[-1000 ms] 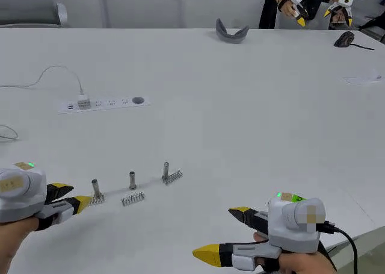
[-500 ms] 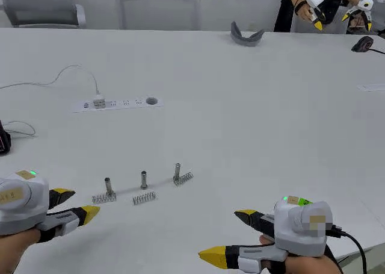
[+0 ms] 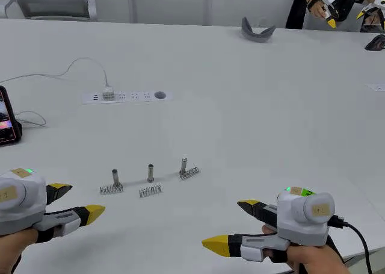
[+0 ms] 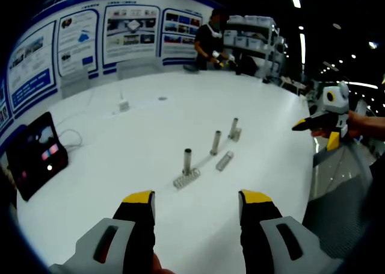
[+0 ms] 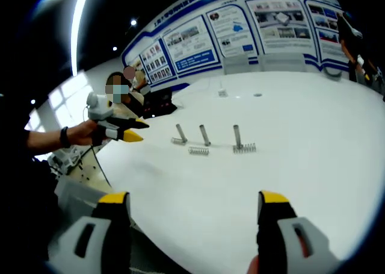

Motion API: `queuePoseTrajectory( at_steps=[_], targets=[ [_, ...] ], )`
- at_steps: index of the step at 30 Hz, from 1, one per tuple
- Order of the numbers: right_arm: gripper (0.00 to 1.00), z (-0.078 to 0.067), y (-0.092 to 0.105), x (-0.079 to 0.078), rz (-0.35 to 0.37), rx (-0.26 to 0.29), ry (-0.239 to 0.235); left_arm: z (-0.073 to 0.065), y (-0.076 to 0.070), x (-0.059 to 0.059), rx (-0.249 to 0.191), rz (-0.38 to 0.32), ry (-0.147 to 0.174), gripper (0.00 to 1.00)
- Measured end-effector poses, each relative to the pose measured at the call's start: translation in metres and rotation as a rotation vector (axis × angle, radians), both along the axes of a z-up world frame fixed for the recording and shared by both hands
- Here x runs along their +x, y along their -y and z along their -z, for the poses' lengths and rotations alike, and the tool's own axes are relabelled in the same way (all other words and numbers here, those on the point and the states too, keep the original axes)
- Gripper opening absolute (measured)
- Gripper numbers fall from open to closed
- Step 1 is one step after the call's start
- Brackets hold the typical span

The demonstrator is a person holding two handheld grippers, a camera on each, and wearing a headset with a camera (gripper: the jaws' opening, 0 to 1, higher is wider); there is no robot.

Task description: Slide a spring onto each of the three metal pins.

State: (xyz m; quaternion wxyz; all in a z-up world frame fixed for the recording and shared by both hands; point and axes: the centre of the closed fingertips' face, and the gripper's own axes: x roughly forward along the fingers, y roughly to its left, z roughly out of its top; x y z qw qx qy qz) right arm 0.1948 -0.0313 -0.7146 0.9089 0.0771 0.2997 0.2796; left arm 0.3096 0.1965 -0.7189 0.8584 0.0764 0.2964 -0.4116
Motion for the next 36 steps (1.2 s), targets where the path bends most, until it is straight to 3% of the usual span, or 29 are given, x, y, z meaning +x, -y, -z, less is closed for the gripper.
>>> queuePoseTrajectory(
  at_steps=[11, 19, 23, 26, 36],
  targets=[
    [0.89, 0.000, -0.008, 0.008, -0.040, -0.009, 0.000, -0.005, -0.016, -0.013, -0.021, -0.036, -0.005, 0.66],
    [0.90, 0.005, -0.018, 0.009, -0.068, -0.017, -0.015, 0.001, -0.030, -0.020, -0.019, -0.063, -0.027, 0.72],
    [0.89, 0.007, -0.020, 0.009, -0.075, -0.021, -0.023, 0.001, -0.030, -0.023, -0.018, -0.052, -0.028, 0.74],
    [0.81, 0.009, -0.024, 0.005, -0.100, -0.023, -0.041, 0.002, -0.029, -0.024, -0.010, -0.036, -0.030, 0.74],
    [0.85, 0.014, -0.027, 0.005, -0.115, -0.045, -0.054, 0.003, -0.018, -0.018, 0.018, 0.034, -0.024, 0.76]
  ],
)
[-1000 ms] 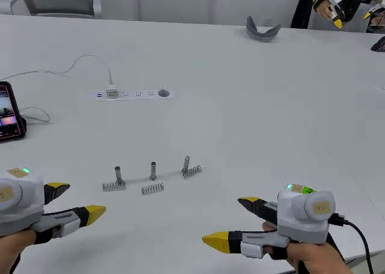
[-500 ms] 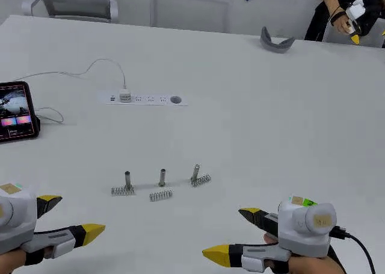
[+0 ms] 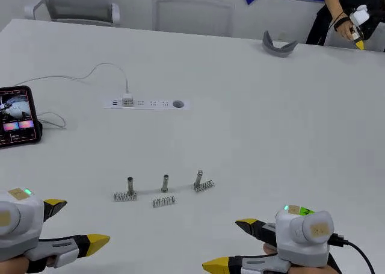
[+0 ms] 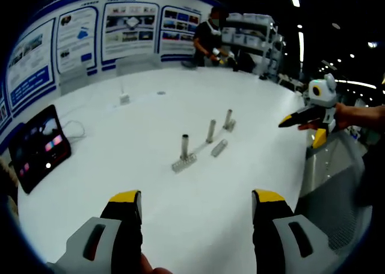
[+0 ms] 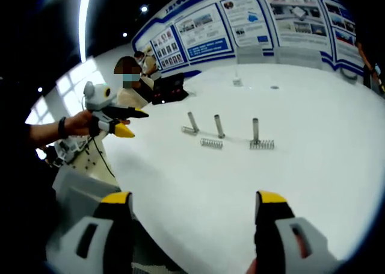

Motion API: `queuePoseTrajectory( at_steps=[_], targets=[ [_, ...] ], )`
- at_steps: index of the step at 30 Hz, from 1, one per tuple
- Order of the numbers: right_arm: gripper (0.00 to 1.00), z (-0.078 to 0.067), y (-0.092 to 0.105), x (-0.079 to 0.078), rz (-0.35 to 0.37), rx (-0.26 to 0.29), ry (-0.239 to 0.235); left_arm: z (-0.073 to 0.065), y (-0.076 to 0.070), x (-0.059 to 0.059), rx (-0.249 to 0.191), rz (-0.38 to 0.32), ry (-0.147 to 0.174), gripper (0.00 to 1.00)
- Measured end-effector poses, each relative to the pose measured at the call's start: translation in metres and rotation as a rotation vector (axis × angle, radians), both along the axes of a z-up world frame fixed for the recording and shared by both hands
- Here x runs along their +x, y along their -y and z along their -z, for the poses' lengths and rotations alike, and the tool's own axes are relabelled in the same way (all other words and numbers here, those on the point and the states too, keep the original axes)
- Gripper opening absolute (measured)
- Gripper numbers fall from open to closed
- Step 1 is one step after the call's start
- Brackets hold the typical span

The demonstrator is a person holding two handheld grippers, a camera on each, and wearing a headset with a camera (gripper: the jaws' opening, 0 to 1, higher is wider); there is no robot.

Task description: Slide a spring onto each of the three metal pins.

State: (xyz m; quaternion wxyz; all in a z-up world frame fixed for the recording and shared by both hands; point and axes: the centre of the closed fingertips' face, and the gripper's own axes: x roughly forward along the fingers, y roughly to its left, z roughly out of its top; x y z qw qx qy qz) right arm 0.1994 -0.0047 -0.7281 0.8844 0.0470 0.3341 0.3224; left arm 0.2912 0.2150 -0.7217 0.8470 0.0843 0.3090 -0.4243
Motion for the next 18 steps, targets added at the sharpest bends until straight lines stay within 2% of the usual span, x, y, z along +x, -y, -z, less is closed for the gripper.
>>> queuePoseTrajectory(
  at_steps=[9, 18],
  targets=[
    [0.86, 0.000, 0.000, 0.002, 0.006, -0.003, 0.007, 0.006, 0.016, 0.007, 0.059, 0.117, 0.004, 0.76],
    [0.85, 0.001, 0.002, 0.000, 0.006, -0.006, 0.005, 0.013, 0.040, 0.020, 0.103, 0.221, 0.006, 0.74]
  ],
)
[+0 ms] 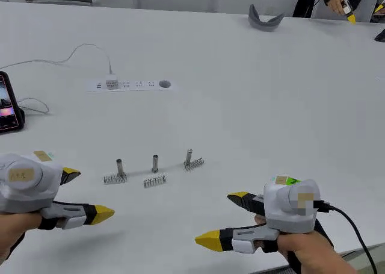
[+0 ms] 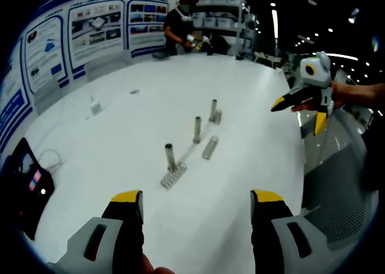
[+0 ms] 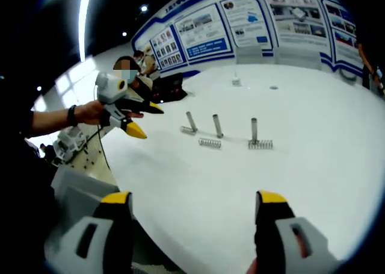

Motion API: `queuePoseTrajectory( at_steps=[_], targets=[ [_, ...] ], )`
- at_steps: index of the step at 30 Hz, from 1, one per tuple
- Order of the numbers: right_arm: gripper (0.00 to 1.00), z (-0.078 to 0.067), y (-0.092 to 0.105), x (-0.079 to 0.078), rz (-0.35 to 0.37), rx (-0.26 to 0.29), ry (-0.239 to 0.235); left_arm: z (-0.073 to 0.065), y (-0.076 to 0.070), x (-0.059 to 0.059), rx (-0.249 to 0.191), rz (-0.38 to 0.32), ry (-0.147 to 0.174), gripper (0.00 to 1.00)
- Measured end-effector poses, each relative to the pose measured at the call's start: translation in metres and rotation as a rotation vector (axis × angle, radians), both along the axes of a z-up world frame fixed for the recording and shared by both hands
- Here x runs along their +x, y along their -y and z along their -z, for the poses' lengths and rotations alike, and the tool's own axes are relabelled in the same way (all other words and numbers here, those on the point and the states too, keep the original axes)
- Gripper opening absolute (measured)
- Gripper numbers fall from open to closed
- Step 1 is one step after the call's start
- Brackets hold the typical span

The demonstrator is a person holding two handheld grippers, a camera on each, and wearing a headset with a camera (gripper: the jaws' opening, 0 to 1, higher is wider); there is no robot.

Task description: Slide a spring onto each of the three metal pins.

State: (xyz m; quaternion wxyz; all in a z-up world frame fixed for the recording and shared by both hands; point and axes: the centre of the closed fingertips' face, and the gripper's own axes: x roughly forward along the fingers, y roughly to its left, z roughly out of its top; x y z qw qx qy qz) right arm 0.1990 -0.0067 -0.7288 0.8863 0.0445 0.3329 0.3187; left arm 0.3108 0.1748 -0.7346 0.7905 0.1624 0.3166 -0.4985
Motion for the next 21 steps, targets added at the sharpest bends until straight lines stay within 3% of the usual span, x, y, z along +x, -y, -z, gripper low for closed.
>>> queuePoseTrajectory(
  at_steps=[6, 14, 21],
  targets=[
    [0.85, 0.000, 0.003, 0.001, 0.011, 0.003, 0.002, 0.003, 0.012, 0.005, 0.030, 0.059, -0.002, 0.72],
    [0.86, 0.001, 0.003, -0.001, 0.025, 0.008, 0.001, 0.017, 0.020, 0.015, 0.083, 0.108, -0.013, 0.71],
    [0.86, 0.003, 0.004, -0.001, 0.036, 0.017, -0.002, 0.034, 0.026, 0.021, 0.140, 0.135, -0.027, 0.63]
  ],
)
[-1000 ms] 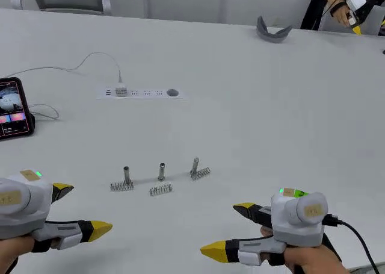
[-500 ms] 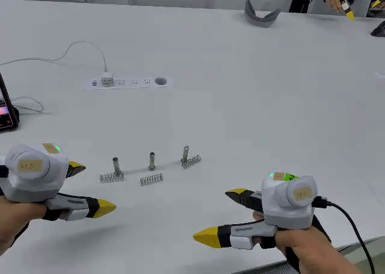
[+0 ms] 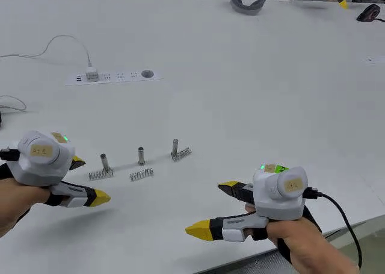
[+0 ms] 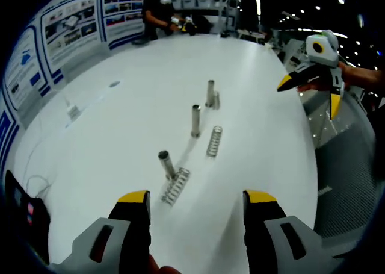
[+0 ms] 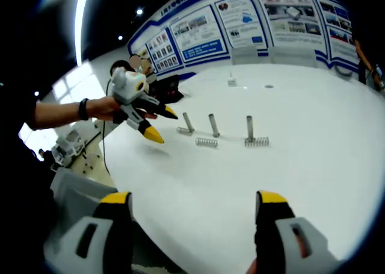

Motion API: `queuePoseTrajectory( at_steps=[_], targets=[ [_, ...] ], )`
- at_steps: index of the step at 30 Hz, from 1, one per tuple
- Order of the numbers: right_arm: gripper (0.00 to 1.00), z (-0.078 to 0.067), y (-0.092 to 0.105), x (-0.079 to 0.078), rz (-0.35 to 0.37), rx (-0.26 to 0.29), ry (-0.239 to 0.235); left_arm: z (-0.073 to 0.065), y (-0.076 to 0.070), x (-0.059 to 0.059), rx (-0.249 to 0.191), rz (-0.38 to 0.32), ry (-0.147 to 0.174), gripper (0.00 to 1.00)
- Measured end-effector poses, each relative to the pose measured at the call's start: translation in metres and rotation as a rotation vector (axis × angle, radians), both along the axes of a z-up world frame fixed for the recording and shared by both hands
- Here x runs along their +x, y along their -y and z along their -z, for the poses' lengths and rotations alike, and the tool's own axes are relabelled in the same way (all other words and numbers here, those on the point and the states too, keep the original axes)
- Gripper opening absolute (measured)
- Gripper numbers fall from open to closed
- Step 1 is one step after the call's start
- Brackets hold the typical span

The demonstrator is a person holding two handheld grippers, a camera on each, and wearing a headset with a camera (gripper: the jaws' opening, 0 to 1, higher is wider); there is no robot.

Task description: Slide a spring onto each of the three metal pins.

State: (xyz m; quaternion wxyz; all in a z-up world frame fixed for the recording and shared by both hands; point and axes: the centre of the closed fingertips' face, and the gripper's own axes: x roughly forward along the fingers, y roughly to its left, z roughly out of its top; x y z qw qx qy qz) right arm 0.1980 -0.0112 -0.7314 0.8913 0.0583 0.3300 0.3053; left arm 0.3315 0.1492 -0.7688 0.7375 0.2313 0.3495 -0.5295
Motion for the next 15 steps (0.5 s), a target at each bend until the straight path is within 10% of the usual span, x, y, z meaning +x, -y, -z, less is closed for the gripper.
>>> queuePoseTrajectory(
  at_steps=[15],
  targets=[
    [0.85, 0.002, 0.006, -0.001, 0.023, 0.010, -0.007, 0.023, 0.003, 0.010, 0.022, -0.006, -0.037, 0.45]
  ],
)
